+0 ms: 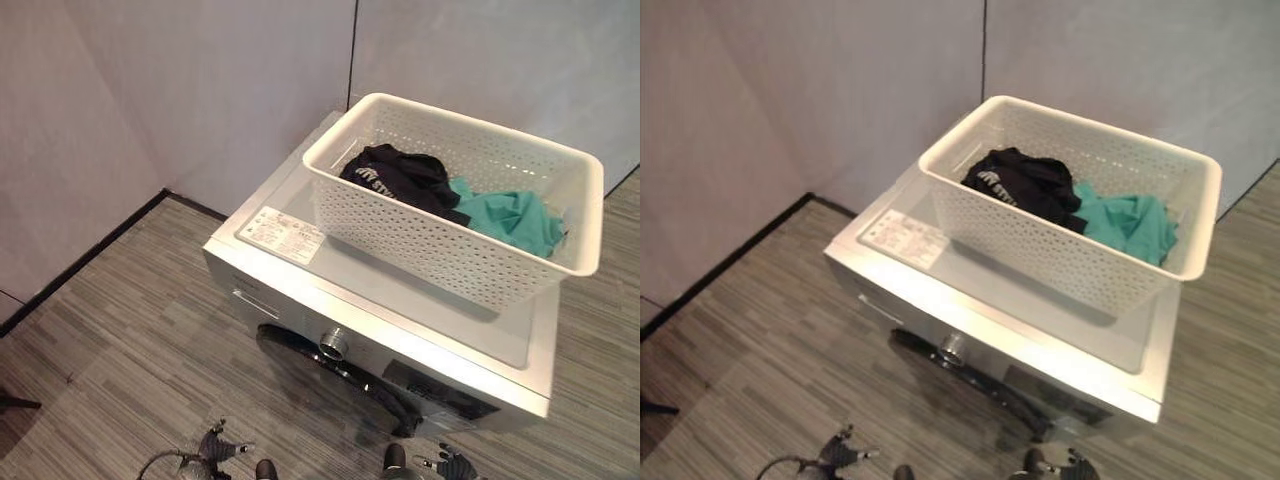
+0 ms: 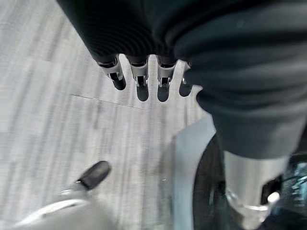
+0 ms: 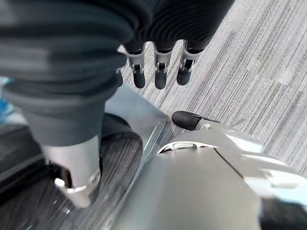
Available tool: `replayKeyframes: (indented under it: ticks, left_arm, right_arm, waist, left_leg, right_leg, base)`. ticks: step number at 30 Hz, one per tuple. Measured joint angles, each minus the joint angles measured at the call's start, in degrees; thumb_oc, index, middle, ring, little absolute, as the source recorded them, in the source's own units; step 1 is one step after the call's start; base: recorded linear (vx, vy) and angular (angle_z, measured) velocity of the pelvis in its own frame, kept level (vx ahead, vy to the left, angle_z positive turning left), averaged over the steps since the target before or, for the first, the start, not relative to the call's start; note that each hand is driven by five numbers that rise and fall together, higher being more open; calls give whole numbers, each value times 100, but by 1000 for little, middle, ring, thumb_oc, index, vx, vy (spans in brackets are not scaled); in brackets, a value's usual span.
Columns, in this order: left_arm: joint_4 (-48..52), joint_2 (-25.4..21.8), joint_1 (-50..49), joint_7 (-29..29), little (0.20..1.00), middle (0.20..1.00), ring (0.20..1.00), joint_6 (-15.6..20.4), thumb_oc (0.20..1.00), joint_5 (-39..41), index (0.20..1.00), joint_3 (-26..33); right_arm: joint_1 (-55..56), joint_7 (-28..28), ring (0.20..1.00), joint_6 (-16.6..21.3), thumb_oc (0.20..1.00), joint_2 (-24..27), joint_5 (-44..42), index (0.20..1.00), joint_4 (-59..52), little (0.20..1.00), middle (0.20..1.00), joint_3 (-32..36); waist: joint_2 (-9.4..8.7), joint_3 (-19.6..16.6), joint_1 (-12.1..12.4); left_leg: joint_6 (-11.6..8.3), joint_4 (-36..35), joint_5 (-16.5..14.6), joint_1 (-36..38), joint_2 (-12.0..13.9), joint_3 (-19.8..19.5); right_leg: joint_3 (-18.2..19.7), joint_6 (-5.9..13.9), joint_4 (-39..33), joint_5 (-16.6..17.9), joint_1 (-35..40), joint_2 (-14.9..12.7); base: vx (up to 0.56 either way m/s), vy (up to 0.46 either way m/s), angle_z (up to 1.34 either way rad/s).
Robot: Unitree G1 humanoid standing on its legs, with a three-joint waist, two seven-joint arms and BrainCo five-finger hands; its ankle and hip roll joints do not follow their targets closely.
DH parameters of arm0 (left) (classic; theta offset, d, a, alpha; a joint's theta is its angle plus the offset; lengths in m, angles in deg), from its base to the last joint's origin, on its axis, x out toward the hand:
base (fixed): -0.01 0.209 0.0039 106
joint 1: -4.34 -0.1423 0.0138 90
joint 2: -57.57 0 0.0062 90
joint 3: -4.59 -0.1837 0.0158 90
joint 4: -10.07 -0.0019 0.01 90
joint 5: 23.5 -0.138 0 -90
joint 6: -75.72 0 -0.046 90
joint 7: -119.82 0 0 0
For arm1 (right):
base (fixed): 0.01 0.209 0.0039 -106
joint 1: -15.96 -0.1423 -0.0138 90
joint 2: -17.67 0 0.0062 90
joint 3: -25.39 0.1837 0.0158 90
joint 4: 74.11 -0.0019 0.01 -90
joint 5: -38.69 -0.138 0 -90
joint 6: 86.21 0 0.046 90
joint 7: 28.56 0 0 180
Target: Grab the laundry basket,head to the washer,open it,put in the laundry and shut it.
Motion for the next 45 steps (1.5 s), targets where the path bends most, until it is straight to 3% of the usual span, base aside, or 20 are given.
replayKeyframes:
  ticks: [4, 7, 8, 12, 16, 18, 19, 20, 22, 23, 25, 27, 31, 32, 33, 34, 36, 38, 41, 45]
  left_arm:
    - [26, 129, -248, 17, 1000, 1000, 1000, -4, 1000, 25, 1000, 225]
    - [238, 84, -293, 34, 1000, 1000, 1000, -4, 1000, 33, 1000, 401]
    - [356, 62, -345, 26, 1000, 1000, 1000, -24, 1000, 29, 1000, 556]
    - [437, -115, -214, -5, 1000, 1000, 1000, -25, 1000, -12, 1000, 527]
    - [537, -104, 502, 62, 1000, 1000, 1000, -28, 1000, -20, 1000, 420]
    - [922, -156, 431, 86, 1000, 1000, 1000, 9, 1000, -10, 1000, 483]
    - [878, -145, 447, 79, 1000, 1000, 1000, 5, 1000, -11, 1000, 464]
    - [882, -40, 273, 74, 1000, 1000, 1000, -7, 1000, -6, 1000, 459]
    - [648, 52, 373, 74, 1000, 1000, 1000, -5, 1000, -7, 1000, 446]
    - [649, 3, 457, 82, 1000, 1000, 1000, 7, 1000, -9, 1000, 446]
    - [536, -53, 568, 80, 1000, 1000, 1000, -11, 1000, -16, 1000, 364]
    - [434, -85, 505, 78, 1000, 1000, 1000, -26, 1000, -19, 1000, 257]
    - [405, -179, 307, 69, 1000, 1000, 1000, -37, 1000, -187, 1000, 59]
    - [353, -180, 306, 67, 1000, 1000, 1000, -37, 1000, -187, 1000, 70]
    - [342, -185, 301, 71, 1000, 1000, 1000, -37, 1000, -185, 1000, 87]
    - [342, -179, 293, 74, 1000, 1000, 1000, -38, 1000, -184, 1000, 115]
    - [362, -198, 146, 74, 1000, 1000, 1000, 4, 1000, -185, 1000, 186]
    - [377, -373, -123, 65, 1000, 1000, 1000, -41, 1000, -185, 1000, 346]
    - [427, -375, -444, 48, 1000, 1000, 1000, -40, 1000, -185, 1000, 513]
    - [716, -326, -621, -39, 1000, 1000, 1000, -18, 1000, -190, 1000, 572]
  right_arm:
    - [237, 77, 1000, 1, 1000, 259, 379, 1000, -778, 1000, 1000, -135]
    - [410, 69, 1000, -144, 1000, 485, 904, 1000, -1497, 1000, 1000, -276]
    - [833, -15, 1000, -173, 1000, 789, 1367, 1000, -2437, 1000, 1000, -307]
    - [1397, -246, 1000, -199, 1000, 1372, 2040, 1000, -3476, 1000, 1000, -344]
    - [609, -261, 1000, -244, 1000, 1439, 2683, 1000, -3230, 1000, 1000, -367]
    - [-107, -151, 1000, -271, 1000, 1274, 2789, 1000, -2583, 1000, 1000, -491]
    - [-393, -75, 1000, -273, 1000, 1232, 2789, 1000, -2439, 1000, 1000, -536]
    - [-437, -19, 1000, -270, 1000, 1232, 2781, 1000, -2443, 1000, 1000, -413]
    - [-319, 1, 1000, -407, 1000, 1212, 2780, 1000, -2330, 1000, 1000, -289]
    - [-189, -9, 1000, -443, 1000, 1123, 2780, 1000, -2272, 1000, 1000, -283]
    - [22, -51, 1000, -506, 1000, 875, 2778, 1000, -2302, 1000, 1000, -227]
    - [225, -64, 1000, -507, 1000, 713, 2780, 1000, -2305, 1000, 1000, -256]
    - [132, -176, 1000, -611, 1000, 494, 2783, 1000, -2294, 1000, 1000, -704]
    - [38, -190, 1000, -610, 1000, 498, 2783, 1000, -2294, 1000, 1000, -867]
    - [12, -220, 1000, -601, 1000, 487, 2778, 1000, -2308, 1000, 1000, -948]
    - [2, -281, 1000, -599, 1000, 485, 2777, 1000, -2309, 1000, 1000, -1027]
    - [-22, -450, 1000, -595, 1000, 683, 2780, 1000, -2665, 1000, 1000, -1393]
    - [-299, -570, 1000, -504, 1000, 790, 2798, 1000, -3221, 1000, 1000, -1562]
    - [-595, -674, 1000, -330, 1000, 1169, 2916, 1000, -3764, 1000, 1000, -1585]
    - [-373, -992, 1000, -192, 1000, 2005, 3233, 1000, -4363, 1000, 1000, -1686]
  waist:
    - [325, -117, -8]
    - [305, -123, 3]
    - [286, -110, -29]
    - [160, -24, -41]
    - [177, 376, -11]
    - [-15, 503, 61]
    - [-180, 604, 112]
    - [-88, 580, 9]
    - [59, 510, -206]
    - [-13, 499, -269]
    - [-274, 495, -238]
    - [-392, 398, -232]
    - [-488, 331, -134]
    - [-465, 340, -138]
    - [-381, 330, -85]
    - [-331, 301, -70]
    - [-235, 107, 164]
    - [-465, 10, 328]
    - [-371, 1, 450]
    - [-292, 5, 526]
  left_leg:
    - [-75, 19, 19, 24, 207, 198]
    - [-151, 25, 34, 24, 331, 355]
    - [-174, 25, 50, 52, 387, 418]
    - [-235, 23, 94, 63, 545, 440]
    - [-248, 28, 385, -521, 632, 267]
    - [-425, 438, 249, -521, 507, -107]
    - [-375, 1245, -200, -606, 411, -551]
    - [-410, 1444, -547, -341, 358, -867]
    - [-293, 809, -708, 29, 289, -569]
    - [-329, 513, -741, 241, 79, -485]
    - [-62, 225, -601, 408, -287, -368]
    - [34, 47, -567, 521, -524, -288]
    - [332, 234, -692, 606, -817, -4]
    - [373, 293, -715, 598, -807, 16]
    - [444, 276, -735, 587, -768, 18]
    - [476, 264, -717, 575, -703, -27]
    - [424, 64, -571, 578, -546, -142]
    - [273, 52, -476, 601, -561, -122]
    - [189, 52, -450, 576, -379, -187]
    - [29, 44, -379, 421, -135, -617]
  right_leg:
    - [159, -108, -2, 66, -101, 226]
    - [376, -148, -4, 43, -249, 391]
    - [436, -183, -4, 64, -254, 454]
    - [476, -298, -4, 57, -280, 584]
    - [414, -397, -4, 287, -787, 674]
    - [719, -564, -1, 337, -907, 562]
    - [886, -625, 0, 415, -907, 396]
    - [1023, -516, 46, 548, -801, 359]
    - [956, -314, 46, 608, -672, 254]
    - [956, -239, 45, 642, -654, 123]
    - [1097, -145, 46, 825, -699, -228]
    - [1073, -172, 44, 828, -717, -422]
    - [722, -241, 169, 1755, -880, -623]
    - [715, -479, 165, 1978, -896, -608]
    - [685, -419, 269, 1908, -953, -592]
    - [684, -172, 511, 1480, -946, -558]
    - [762, -148, 962, 597, -884, -252]
    - [610, -120, 224, 545, -436, -203]
    - [511, -182, 6, 599, -303, -10]
    - [15, -261, -13, 443, -130, 157]
  base:
    - [-2, -100, -27]
    - [4, -142, -29]
    - [-37, -177, -37]
    - [-134, -108, -11]
    - [-241, -10, 6]
    - [-126, 143, -59]
    - [-98, 305, -120]
    - [-108, 402, -87]
    - [-109, 420, -6]
    - [-73, 241, 23]
    - [-87, 259, -9]
    - [-118, 286, -25]
    - [-154, 97, -36]
    - [-33, 14, -9]
    - [-34, 0, 6]
    - [17, -44, 22]
    - [31, -94, 21]
    - [56, -103, -3]
    - [33, -129, 11]
    - [52, -122, 50]
